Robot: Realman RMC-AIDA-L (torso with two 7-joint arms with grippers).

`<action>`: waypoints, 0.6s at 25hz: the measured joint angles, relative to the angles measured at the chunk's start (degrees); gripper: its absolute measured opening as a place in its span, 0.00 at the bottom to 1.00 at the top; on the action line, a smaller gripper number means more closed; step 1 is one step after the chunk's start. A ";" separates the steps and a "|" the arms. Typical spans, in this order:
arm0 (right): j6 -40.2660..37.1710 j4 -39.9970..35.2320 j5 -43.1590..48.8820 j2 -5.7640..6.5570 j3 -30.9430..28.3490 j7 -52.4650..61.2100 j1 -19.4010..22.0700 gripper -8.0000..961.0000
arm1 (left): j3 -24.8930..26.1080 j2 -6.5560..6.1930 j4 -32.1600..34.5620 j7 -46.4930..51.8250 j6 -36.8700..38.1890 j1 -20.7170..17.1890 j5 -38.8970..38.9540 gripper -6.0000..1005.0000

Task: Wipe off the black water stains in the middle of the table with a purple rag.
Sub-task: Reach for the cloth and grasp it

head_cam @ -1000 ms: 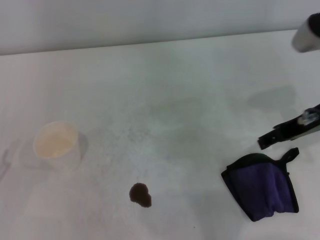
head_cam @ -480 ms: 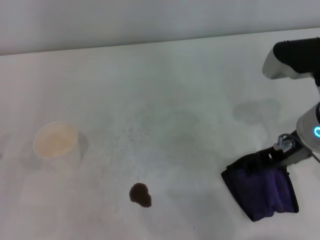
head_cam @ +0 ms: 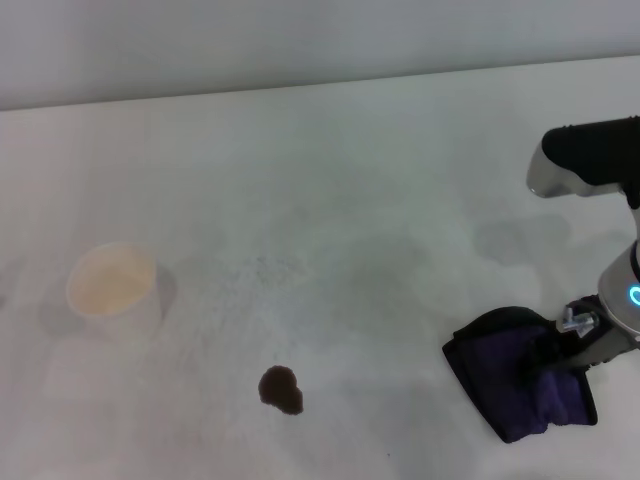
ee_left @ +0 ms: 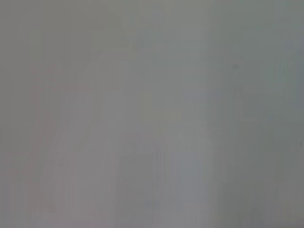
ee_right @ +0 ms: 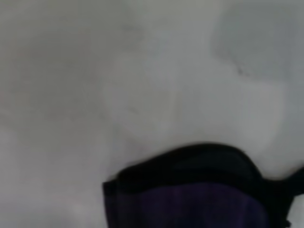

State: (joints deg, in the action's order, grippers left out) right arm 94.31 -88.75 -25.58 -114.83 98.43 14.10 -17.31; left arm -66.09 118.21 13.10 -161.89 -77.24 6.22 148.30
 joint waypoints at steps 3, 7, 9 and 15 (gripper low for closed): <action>-0.07 0.54 0.37 -0.02 0.07 -0.22 -0.08 0.71 | 0.00 0.03 0.00 0.00 0.00 -0.09 -0.08 0.89; 0.19 0.24 0.86 -0.03 1.15 -0.36 -0.64 0.69 | 0.00 0.06 -0.01 0.00 0.00 -0.28 -0.10 0.89; 0.39 0.20 0.88 -0.04 1.82 -0.41 -1.00 0.67 | 0.00 0.07 -0.01 0.00 0.00 -0.34 -0.10 0.89; 0.42 0.62 0.56 -0.22 4.34 -0.26 -1.89 0.44 | 0.00 0.09 -0.09 0.00 -0.01 -0.40 0.01 0.89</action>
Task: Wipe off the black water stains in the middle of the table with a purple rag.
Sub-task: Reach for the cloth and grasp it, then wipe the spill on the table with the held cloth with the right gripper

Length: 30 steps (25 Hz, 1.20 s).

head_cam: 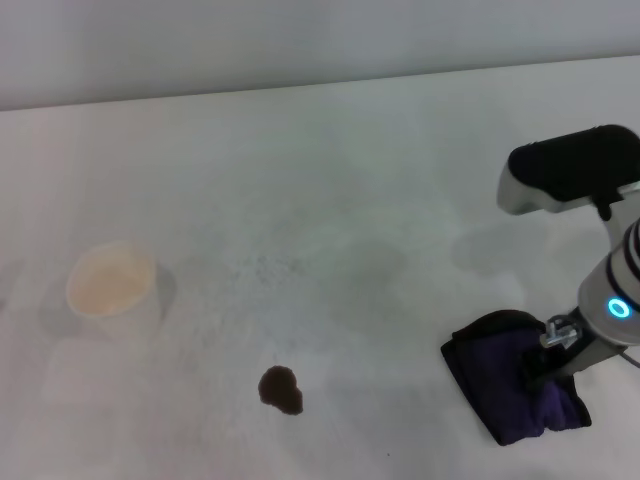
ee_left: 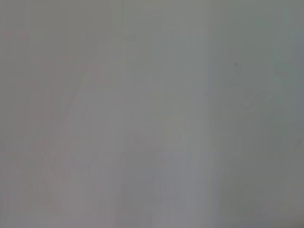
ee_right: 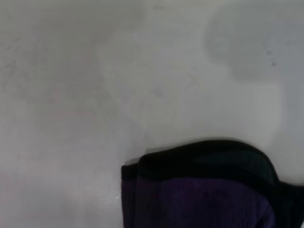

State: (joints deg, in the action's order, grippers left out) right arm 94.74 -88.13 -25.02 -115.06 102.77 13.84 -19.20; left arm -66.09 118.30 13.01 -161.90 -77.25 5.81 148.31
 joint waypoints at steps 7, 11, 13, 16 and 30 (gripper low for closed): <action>-0.63 -2.11 -0.21 -0.13 3.28 0.47 -0.41 0.21 | 0.00 -0.06 -0.01 0.00 0.00 0.39 -0.07 0.89; -2.38 -5.78 -2.10 -0.14 5.66 0.28 -1.30 0.17 | 0.00 -0.03 -0.01 0.00 -0.01 0.51 -0.11 0.89; -4.46 -5.43 -2.99 -0.16 7.49 -0.08 -2.58 0.16 | 0.00 0.01 -0.01 0.00 -0.01 0.56 -0.11 0.89; -8.44 -1.88 -4.60 -0.28 10.97 -0.93 -5.79 0.15 | 0.00 0.01 -0.01 0.00 0.15 0.69 -0.09 0.89; -29.16 15.74 -24.89 -1.13 30.80 -3.26 -28.65 0.12 | 0.00 0.06 0.09 0.00 0.44 0.95 -0.13 0.89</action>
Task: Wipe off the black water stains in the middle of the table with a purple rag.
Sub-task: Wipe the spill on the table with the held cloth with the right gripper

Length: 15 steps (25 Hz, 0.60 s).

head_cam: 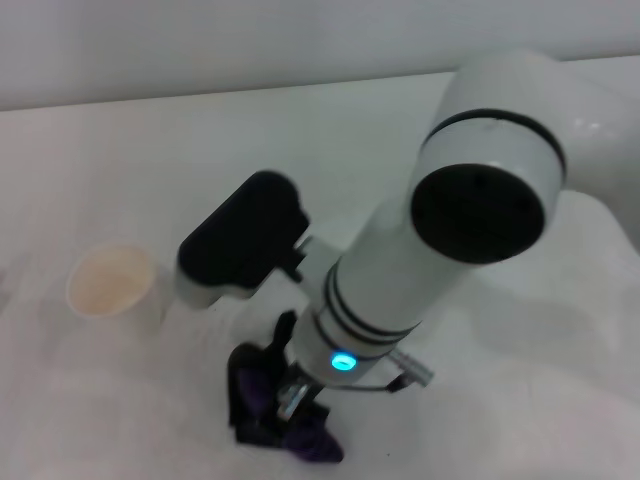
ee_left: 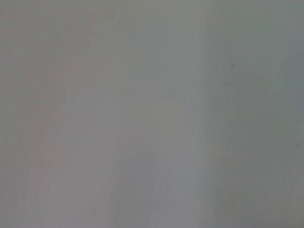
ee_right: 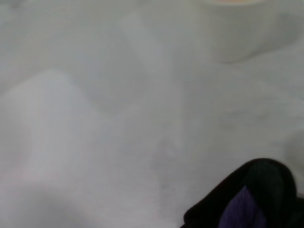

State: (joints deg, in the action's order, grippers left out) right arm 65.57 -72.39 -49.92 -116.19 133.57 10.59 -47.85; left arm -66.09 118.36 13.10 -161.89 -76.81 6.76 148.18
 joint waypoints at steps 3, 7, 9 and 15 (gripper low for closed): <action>-2.38 2.46 -5.05 0.03 2.55 -1.89 -2.59 0.12 | 0.00 0.02 0.00 0.00 0.04 -0.01 -0.01 0.89; -2.11 2.84 -2.48 -0.04 1.31 -1.62 -2.96 0.12 | 0.00 0.03 -0.11 0.00 0.14 -0.07 -0.01 0.89; -0.47 2.70 1.08 -0.03 -0.87 -1.16 -2.53 0.12 | 0.00 0.03 -0.21 0.00 0.18 -0.06 -0.01 0.89; 7.73 -0.74 15.40 0.25 -11.41 -0.96 2.65 0.12 | 0.00 0.08 -0.13 0.00 0.21 -0.11 0.06 0.89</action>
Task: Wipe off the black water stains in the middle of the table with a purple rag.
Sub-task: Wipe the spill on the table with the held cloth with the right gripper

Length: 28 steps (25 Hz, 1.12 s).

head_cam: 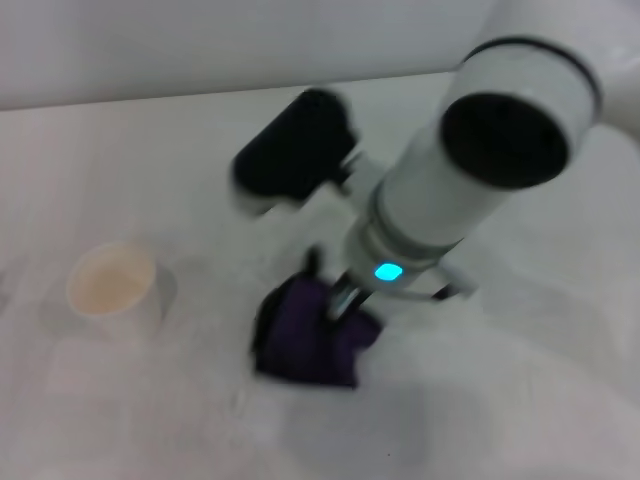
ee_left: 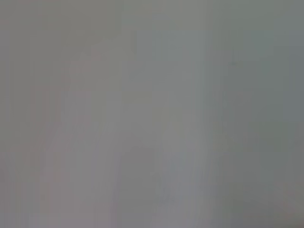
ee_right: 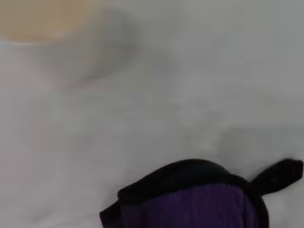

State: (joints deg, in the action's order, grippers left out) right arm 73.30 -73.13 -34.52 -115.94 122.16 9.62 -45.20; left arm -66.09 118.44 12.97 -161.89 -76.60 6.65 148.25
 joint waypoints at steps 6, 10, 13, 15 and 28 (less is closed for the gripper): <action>4.94 -1.80 8.37 0.10 -5.16 -0.20 3.72 0.12 | 0.00 -0.07 0.12 0.00 0.00 0.23 0.27 0.89; 3.59 -1.82 3.65 -0.18 -3.74 -1.82 3.37 0.12 | 0.01 -0.06 0.13 0.00 0.03 0.72 0.28 0.89; 0.64 -1.04 -4.83 -0.20 -0.09 -3.68 1.48 0.12 | 0.00 -0.05 0.13 0.00 0.06 1.10 0.22 0.89; -1.64 0.32 -10.63 -0.24 3.38 -4.48 -0.68 0.12 | 0.00 -0.06 0.13 0.00 0.14 1.44 0.17 0.89; -8.94 9.21 -36.31 -0.25 14.36 -17.51 -8.84 0.12 | -0.24 -0.05 -0.39 0.00 1.28 2.31 -0.17 0.89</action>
State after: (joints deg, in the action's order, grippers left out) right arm 64.37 -63.91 -70.83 -116.19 136.52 -7.89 -54.04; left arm -66.33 118.39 12.58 -161.89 -75.32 8.96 148.08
